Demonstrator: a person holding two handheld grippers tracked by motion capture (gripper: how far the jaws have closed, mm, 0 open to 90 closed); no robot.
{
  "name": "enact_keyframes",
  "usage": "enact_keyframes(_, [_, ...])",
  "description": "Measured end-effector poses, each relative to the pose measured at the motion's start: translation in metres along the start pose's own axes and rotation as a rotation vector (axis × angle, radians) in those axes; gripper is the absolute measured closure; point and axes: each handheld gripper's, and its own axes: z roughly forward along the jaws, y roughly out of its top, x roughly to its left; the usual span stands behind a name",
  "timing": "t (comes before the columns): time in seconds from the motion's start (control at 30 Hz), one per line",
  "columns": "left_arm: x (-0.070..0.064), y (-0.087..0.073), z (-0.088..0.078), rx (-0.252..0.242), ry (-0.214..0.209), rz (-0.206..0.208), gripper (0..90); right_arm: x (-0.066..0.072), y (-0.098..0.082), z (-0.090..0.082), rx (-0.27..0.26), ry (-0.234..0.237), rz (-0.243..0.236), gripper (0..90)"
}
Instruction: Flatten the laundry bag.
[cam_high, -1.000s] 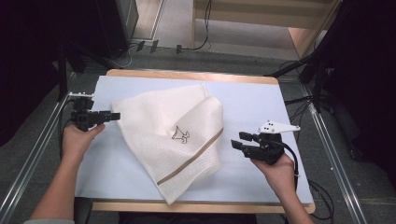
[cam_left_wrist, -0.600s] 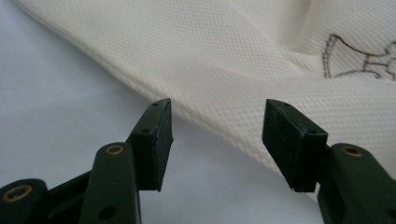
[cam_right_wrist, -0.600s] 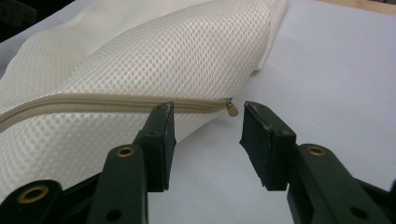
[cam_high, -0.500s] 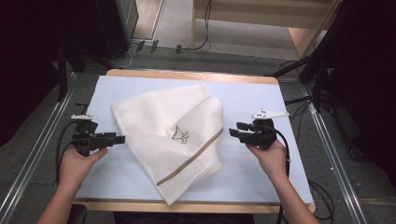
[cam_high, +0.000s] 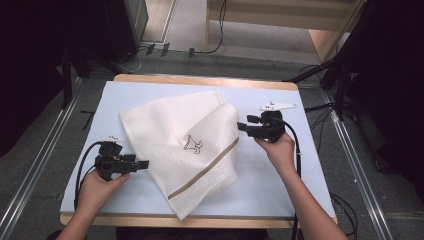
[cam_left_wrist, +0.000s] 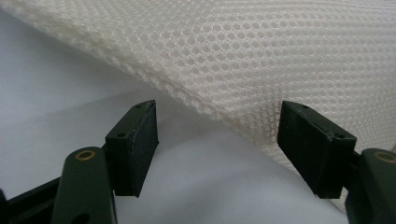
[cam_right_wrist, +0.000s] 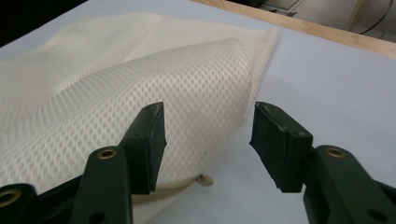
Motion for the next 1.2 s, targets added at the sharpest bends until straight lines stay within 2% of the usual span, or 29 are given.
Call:
enact_keyframes(0.03, [0.001,0.001,0.003,0.007,0.000,-0.002,31.1,0.001,0.002,0.004,0.004,0.002,0.003,44.0])
enact_keyframes(0.07, [0.002,0.003,0.006,0.018,-0.022,-0.016,35.6,0.002,0.007,0.012,-0.008,0.013,0.001,40.0])
enact_keyframes(0.2, [0.003,0.006,0.014,0.038,-0.046,-0.029,54.3,0.005,0.013,0.024,0.007,0.041,0.010,34.1])
enact_keyframes(0.23, [0.002,0.008,0.017,0.048,-0.048,-0.032,54.3,0.006,0.014,0.029,0.008,0.045,0.010,32.1])
enact_keyframes(0.27, [0.001,0.011,0.021,0.050,-0.068,-0.036,67.3,0.009,0.014,0.037,0.010,0.057,0.018,30.1])
enact_keyframes(0.33, [0.001,0.013,0.023,0.058,-0.076,-0.041,78.5,0.009,0.014,0.041,0.020,0.047,0.022,29.9])
enact_keyframes(0.37, [0.001,0.014,0.026,0.063,-0.087,-0.042,78.5,0.009,0.013,0.045,0.032,0.046,0.022,30.2])
enact_keyframes(0.4, [0.002,0.017,0.028,0.075,-0.087,-0.034,85.2,0.008,0.010,0.053,0.077,0.039,0.024,35.4])
enact_keyframes(0.47, [0.005,0.020,0.027,0.066,-0.090,-0.044,87.0,0.009,0.006,0.058,0.136,0.031,0.015,48.2])
enact_keyframes(0.5, [0.005,0.020,0.027,0.066,-0.090,-0.044,87.5,0.009,0.006,0.058,0.136,0.031,0.015,48.2])
enact_keyframes(0.53, [0.008,0.022,0.025,0.055,-0.097,-0.058,87.9,0.010,0.003,0.062,0.194,0.019,-0.006,61.5])
enact_keyframes(0.57, [0.010,0.023,0.024,0.049,-0.094,-0.063,88.0,0.010,0.001,0.064,0.217,0.023,-0.020,67.9])
enact_keyframes(0.63, [0.012,0.024,0.023,0.043,-0.090,-0.062,88.1,0.012,-0.001,0.067,0.249,-0.005,-0.035,79.9])
enact_keyframes(0.67, [0.014,0.025,0.021,0.031,-0.087,-0.072,88.1,0.012,-0.001,0.067,0.249,-0.005,-0.035,79.9])
enact_keyframes(0.7, [0.019,0.028,0.018,0.010,-0.072,-0.078,88.2,0.013,-0.001,0.067,0.260,-0.005,-0.043,84.3])
enact_keyframes(0.8, [0.026,0.032,0.014,-0.008,-0.058,-0.084,88.2,0.013,0.000,0.064,0.250,0.018,-0.036,87.8])
enact_keyframes(0.83, [0.034,0.037,0.010,-0.029,-0.037,-0.089,88.3,0.014,0.002,0.061,0.233,0.041,-0.024,88.3])
enact_keyframes(0.9, [0.043,0.041,0.007,-0.047,-0.023,-0.099,88.3,0.018,0.004,0.058,0.218,0.050,-0.032,88.4])
enact_keyframes(0.93, [0.043,0.041,0.007,-0.047,-0.023,-0.099,88.2,0.018,0.004,0.058,0.218,0.050,-0.032,88.4])
enact_keyframes(1.0, [0.056,0.047,0.003,-0.060,0.022,-0.101,88.2,0.022,0.007,0.052,0.188,0.060,-0.037,86.7])
enact_keyframes(1.13, [0.068,0.054,0.004,-0.075,0.040,-0.107,88.0,0.024,0.010,0.042,0.159,0.060,-0.037,83.9])
enact_keyframes(1.17, [0.075,0.058,0.005,-0.079,0.059,-0.110,87.7,0.024,0.011,0.035,0.139,0.052,-0.047,85.1])
enact_keyframes(1.2, [0.075,0.058,0.005,-0.079,0.059,-0.110,87.7,0.024,0.011,0.035,0.139,0.052,-0.047,85.1])
